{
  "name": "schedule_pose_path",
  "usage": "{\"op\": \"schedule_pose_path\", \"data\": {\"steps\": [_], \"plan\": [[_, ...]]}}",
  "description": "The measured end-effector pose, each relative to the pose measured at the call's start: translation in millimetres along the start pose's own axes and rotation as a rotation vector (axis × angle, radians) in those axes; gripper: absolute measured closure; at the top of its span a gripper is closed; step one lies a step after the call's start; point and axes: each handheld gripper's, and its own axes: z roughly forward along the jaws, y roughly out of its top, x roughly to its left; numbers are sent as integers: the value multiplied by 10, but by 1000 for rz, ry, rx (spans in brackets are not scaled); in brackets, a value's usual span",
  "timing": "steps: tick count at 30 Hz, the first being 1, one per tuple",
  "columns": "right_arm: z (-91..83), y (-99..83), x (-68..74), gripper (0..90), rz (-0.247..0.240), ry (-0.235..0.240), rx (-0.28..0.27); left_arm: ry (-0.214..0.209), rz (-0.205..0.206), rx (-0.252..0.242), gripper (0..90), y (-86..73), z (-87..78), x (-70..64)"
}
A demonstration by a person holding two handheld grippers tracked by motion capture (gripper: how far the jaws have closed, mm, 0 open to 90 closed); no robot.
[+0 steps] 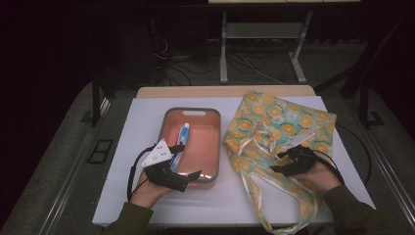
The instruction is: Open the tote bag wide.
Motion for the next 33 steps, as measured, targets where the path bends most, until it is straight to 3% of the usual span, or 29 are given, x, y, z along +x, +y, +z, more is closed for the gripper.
{"op": "schedule_pose_path", "data": {"steps": [3,9,11,13,18,24,27,33], "plan": [[44,-50,-21,379,-8,11,7,0,-1,0,0,0,-2,-3],[3,-108,-49,791,-12,6,-24,-1,1,1,0,2,3,-7],[-1,-120,-60,877,-10,9,-30,-1,1,2,0,2,4,-7],[-2,-120,-68,892,6,19,-33,-2,0,1,0,3,3,-6],[-20,-97,45,894,53,114,-31,-2,0,2,0,4,0,-5],[-86,-31,264,894,49,198,-80,-1,3,0,0,11,-11,-3],[-168,38,257,894,60,179,-135,3,2,-3,0,19,-16,0],[-425,206,76,894,119,128,-301,11,0,8,0,37,-10,14]]}}
